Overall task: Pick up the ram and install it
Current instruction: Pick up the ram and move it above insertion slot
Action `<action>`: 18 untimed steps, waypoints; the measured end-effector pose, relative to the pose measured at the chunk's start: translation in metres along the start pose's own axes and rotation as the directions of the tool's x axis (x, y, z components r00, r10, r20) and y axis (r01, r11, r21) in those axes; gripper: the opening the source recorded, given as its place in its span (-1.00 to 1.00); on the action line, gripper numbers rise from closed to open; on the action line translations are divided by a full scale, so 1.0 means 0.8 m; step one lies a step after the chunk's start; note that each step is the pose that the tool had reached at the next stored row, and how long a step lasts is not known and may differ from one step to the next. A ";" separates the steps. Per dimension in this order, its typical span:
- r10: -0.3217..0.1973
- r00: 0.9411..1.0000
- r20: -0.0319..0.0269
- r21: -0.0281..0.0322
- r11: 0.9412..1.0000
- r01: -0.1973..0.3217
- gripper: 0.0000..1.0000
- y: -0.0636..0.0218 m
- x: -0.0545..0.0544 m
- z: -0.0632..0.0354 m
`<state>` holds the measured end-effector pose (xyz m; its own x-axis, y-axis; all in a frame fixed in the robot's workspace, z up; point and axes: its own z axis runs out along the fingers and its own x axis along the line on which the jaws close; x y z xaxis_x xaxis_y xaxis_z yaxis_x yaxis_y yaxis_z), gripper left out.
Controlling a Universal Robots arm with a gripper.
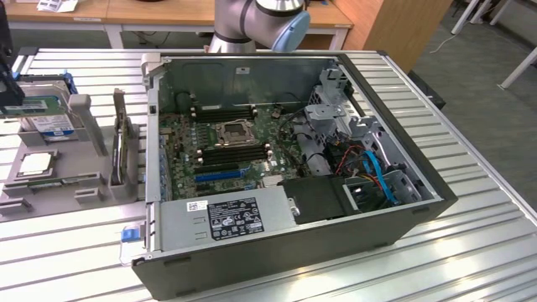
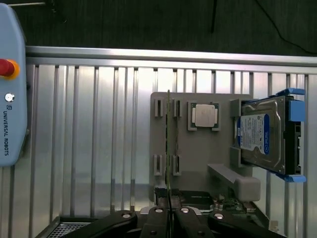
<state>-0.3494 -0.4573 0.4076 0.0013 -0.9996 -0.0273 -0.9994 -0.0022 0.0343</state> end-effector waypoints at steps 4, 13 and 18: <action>0.000 1.000 0.000 0.000 1.000 0.000 -0.76 -0.009 0.000 0.000; 0.000 1.000 0.000 0.000 1.000 0.000 -0.76 -0.027 0.000 -0.001; 0.000 1.000 0.000 -0.001 1.000 0.000 -0.76 -0.037 0.000 -0.001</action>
<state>-0.3197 -0.4573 0.4076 0.0013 -0.9996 -0.0272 -0.9994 -0.0022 0.0348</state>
